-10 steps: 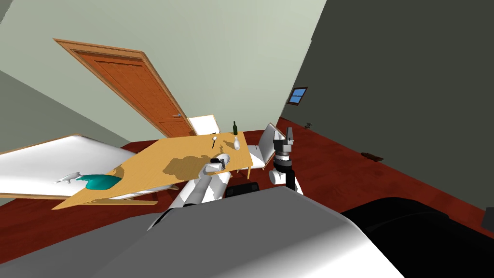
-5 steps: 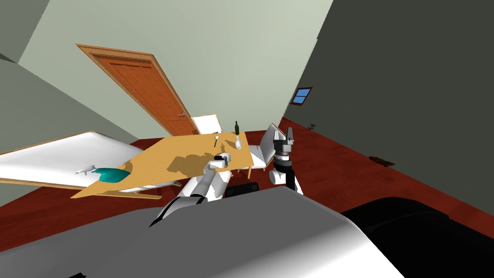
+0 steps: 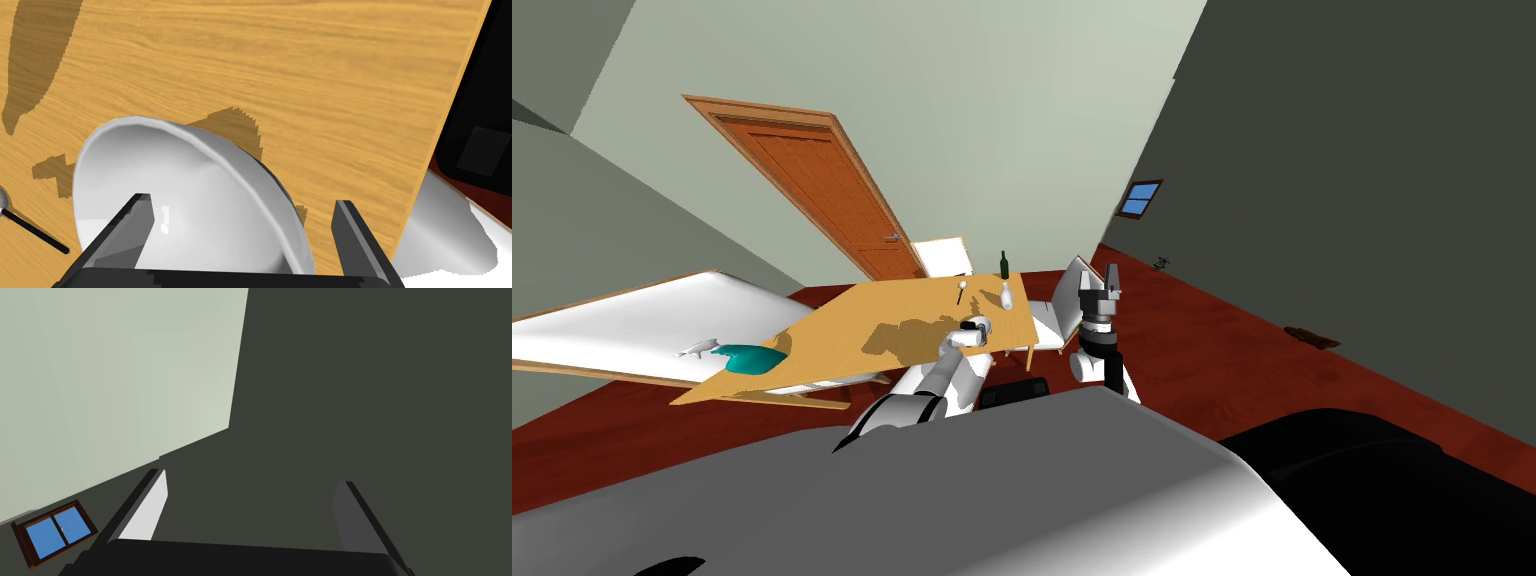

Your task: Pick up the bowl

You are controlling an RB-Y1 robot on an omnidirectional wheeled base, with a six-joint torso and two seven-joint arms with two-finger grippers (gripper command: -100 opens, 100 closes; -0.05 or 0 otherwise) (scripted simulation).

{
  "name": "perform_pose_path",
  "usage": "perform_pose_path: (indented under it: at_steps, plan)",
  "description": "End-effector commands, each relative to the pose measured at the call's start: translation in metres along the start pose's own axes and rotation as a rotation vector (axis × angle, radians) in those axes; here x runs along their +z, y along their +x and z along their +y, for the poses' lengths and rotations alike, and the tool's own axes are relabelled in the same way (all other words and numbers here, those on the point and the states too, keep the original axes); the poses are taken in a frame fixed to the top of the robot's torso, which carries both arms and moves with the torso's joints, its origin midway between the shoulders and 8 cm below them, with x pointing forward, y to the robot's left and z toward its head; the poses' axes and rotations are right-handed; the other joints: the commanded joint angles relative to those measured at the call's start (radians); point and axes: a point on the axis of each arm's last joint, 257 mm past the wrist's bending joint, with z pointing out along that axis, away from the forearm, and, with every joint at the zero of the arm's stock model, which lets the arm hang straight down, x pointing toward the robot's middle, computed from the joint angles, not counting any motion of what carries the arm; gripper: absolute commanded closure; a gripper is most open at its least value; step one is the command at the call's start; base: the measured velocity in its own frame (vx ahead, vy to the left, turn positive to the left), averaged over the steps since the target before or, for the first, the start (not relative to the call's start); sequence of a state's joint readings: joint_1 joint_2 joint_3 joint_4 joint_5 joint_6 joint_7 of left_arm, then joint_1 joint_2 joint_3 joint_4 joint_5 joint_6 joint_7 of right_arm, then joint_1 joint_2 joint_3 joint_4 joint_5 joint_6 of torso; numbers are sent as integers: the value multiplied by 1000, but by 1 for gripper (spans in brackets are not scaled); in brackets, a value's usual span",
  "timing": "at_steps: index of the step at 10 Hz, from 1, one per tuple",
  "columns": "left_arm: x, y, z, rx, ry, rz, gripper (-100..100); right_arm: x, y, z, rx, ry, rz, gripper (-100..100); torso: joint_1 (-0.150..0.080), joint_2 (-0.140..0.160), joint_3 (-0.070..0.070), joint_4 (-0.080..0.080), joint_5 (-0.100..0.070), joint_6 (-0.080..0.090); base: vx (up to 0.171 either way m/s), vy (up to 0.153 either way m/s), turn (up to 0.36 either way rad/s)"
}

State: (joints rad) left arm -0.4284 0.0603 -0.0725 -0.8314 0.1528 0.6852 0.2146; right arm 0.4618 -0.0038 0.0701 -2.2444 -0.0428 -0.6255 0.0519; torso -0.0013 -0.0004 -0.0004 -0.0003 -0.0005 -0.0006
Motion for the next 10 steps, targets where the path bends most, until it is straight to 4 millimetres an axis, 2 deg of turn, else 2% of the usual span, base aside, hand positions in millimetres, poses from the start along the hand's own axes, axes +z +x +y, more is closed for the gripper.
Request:
perform_pose_path:
  at_steps: [1,3,4,5,10]
  plan:
    - [3,-2,7,0,-16,-5,-100,0,0,0,0,0,0,0,0,0,0,0,0,0,-3,-4,25]
    - [3,-2,7,0,-16,-5,-100,0,0,0,0,0,0,0,0,0,0,0,0,0,-1,-5,32]
    - [4,18,-11,22,17,20,-100,0,0,0,0,0,0,0,0,0,0,0,0,0,-20,-19,154]
    - [8,13,1,24,-19,7,-100,0,0,0,0,0,0,0,-1,0,0,0,0,0,-38,3,81]
    - [8,13,1,24,-19,7,-100,0,0,0,0,0,0,0,0,0,0,0,0,0,-4,4,-9]
